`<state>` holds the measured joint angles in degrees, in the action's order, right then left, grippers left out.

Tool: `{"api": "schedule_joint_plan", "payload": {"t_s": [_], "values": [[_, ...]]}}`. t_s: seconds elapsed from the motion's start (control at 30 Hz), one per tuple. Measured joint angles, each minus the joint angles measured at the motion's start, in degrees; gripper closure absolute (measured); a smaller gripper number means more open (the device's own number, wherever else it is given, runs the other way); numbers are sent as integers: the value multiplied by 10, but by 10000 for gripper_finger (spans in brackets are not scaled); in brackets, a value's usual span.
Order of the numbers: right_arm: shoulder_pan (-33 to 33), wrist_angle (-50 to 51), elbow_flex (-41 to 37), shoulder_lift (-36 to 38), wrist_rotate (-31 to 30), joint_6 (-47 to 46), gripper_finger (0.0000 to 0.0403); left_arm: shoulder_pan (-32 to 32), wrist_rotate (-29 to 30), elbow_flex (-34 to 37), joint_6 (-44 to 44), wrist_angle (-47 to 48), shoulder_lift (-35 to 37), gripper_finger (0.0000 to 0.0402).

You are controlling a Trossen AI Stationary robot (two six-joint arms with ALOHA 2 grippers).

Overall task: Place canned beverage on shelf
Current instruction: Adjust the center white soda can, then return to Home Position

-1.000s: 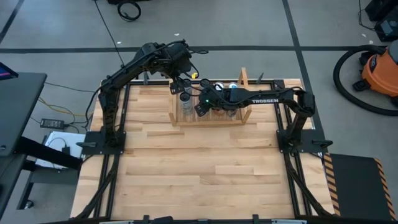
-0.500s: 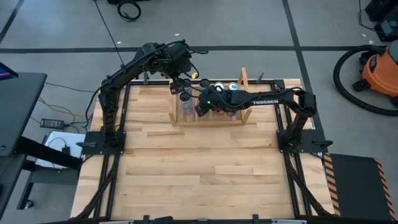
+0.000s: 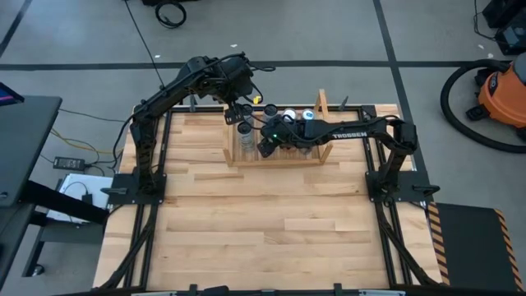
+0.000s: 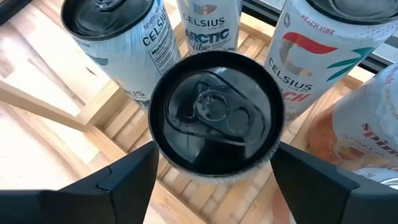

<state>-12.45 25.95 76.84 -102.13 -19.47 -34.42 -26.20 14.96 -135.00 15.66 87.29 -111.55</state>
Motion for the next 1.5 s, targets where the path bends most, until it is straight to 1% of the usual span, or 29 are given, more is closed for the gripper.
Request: {"api": "schedule_joint_plan", "payload": {"t_s": [0.4,0.8,1.07,1.27,1.43,1.5], "values": [[-5,-7,0,2,-6,1,85,0,0,0,0,0,0,92],[-7,-8,0,44,-17,12,85,0,0,0,0,0,0,92],[-8,-8,0,56,-17,27,85,0,0,0,0,0,0,92],[-9,-9,0,74,1,48,85,0,0,0,1,12,0,92],[-5,-3,0,86,1,51,85,-8,1,0,0,27,0,92],[-4,-1,1,91,15,57,85,-12,1,0,-5,27,0,92]]}}
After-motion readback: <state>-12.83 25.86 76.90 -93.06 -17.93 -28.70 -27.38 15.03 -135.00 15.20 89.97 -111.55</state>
